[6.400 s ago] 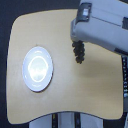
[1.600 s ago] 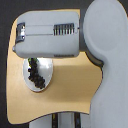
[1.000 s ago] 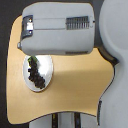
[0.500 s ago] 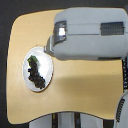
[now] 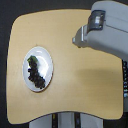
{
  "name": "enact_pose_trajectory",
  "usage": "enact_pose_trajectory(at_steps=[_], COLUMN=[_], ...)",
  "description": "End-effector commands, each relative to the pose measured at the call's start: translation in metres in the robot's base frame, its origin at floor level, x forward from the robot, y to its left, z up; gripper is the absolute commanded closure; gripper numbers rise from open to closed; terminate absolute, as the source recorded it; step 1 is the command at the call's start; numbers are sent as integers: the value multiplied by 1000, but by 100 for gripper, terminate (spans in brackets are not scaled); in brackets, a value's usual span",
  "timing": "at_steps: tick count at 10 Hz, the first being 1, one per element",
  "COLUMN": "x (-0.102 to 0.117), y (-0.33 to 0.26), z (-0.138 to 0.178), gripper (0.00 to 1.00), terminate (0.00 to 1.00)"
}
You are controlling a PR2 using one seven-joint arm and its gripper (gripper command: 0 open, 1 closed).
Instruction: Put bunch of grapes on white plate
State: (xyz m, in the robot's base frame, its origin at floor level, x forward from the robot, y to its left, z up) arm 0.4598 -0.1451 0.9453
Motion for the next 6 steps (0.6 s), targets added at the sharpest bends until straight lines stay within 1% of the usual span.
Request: enact_pose_trajectory(at_steps=[1,3,5,6], x=[36,45,46,44], y=[-88,-111,-120,-119], z=[2,6,3,0], gripper=[0,0,0,0], terminate=[0,0,0,100])
